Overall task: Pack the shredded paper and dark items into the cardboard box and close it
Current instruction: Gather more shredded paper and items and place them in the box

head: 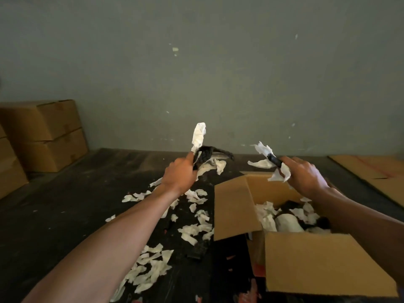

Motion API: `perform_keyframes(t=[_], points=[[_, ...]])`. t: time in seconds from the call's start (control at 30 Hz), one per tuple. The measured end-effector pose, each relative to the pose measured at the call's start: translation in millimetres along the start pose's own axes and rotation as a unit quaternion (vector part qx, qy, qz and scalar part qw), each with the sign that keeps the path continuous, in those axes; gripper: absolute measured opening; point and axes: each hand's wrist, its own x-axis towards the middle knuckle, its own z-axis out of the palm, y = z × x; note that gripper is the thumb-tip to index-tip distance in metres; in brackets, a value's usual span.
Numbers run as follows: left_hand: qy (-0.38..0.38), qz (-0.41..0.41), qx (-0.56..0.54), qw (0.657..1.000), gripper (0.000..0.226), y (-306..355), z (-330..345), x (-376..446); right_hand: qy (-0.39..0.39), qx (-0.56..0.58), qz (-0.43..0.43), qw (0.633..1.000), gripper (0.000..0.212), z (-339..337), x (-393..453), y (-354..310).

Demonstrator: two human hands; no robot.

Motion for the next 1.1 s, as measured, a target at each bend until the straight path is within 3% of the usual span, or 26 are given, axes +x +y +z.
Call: perform_keyframes(t=[0.07,0.17,0.33,0.53,0.6,0.7,0.8,0.93,1.0,1.1], points=[[0.005,0.003,-0.023,1.0,0.029,42,16,26,-0.011,0.001,0.007,1.0,0.046,-9,3,37],[0.005,0.019,-0.054,0.998,0.03,104,47,65,-0.024,0.011,0.003,1.0,0.039,-10,6,86],[0.04,0.027,-0.117,0.992,0.035,184,88,108,-0.066,0.024,-0.004,0.997,0.053,3,18,145],[0.024,-0.014,-0.211,0.977,0.022,231,133,122,-0.116,0.137,0.03,0.983,0.033,38,28,177],[-0.009,-0.059,-0.242,0.969,0.028,234,152,119,-0.131,0.167,0.04,0.976,0.02,51,25,184],[-0.112,-0.137,-0.227,0.958,0.039,222,191,110,-0.182,0.187,0.06,0.964,0.02,66,19,190],[-0.265,-0.144,-0.211,0.93,0.033,211,217,92,-0.254,0.187,0.071,0.946,0.041,77,16,196],[-0.459,-0.176,-0.137,0.86,0.074,205,234,72,-0.285,0.22,0.083,0.929,0.065,83,15,211],[-0.485,-0.179,-0.108,0.849,0.088,205,239,69,-0.309,0.234,0.084,0.918,0.072,86,16,216],[-0.468,-0.152,-0.071,0.868,0.085,208,243,73,-0.336,0.261,0.097,0.9,0.078,89,21,219]])
